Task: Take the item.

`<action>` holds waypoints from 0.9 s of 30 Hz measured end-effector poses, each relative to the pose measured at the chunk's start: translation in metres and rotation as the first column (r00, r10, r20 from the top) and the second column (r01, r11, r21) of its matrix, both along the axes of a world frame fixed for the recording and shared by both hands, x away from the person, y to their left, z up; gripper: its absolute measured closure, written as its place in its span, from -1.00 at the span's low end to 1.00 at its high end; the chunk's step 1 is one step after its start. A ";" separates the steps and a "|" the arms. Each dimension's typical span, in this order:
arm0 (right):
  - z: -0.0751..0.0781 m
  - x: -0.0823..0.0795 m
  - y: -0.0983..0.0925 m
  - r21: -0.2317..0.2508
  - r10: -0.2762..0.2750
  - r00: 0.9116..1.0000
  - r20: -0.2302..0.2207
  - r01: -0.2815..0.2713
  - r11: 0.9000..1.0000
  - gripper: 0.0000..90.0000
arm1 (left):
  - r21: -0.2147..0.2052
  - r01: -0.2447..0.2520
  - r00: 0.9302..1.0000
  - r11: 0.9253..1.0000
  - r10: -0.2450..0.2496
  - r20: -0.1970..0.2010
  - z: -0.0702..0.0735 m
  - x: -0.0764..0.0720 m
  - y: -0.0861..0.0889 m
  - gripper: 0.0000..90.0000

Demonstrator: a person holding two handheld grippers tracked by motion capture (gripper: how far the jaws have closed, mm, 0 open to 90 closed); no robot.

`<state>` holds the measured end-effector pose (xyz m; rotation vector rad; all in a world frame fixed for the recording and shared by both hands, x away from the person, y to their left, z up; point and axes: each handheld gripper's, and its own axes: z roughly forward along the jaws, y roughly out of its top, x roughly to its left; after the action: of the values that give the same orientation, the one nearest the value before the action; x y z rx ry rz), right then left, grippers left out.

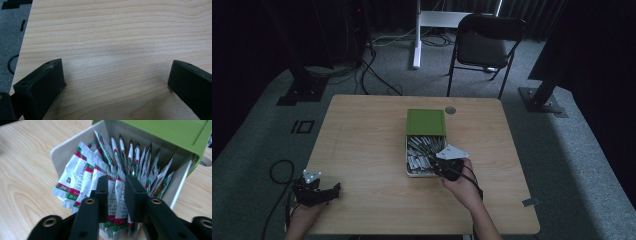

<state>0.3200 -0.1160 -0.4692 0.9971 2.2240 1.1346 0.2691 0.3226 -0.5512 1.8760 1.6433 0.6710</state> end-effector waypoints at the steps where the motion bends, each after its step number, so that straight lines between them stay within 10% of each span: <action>1: -0.002 0.000 0.001 -0.002 0.002 1.000 -0.005 -0.002 1.000 0.71 | 0.000 0.000 1.000 1.000 0.000 0.000 0.000 0.000 0.000 -0.97; 27: -0.028 0.004 0.017 -0.133 -0.106 0.994 -0.001 0.105 0.986 0.71 | 0.001 0.000 1.000 1.000 0.000 -0.001 0.000 0.000 0.000 -0.97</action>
<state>0.3238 -0.0986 -0.4972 1.0513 2.1927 0.9257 0.2691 0.3225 -0.5511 1.8771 1.6433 0.6708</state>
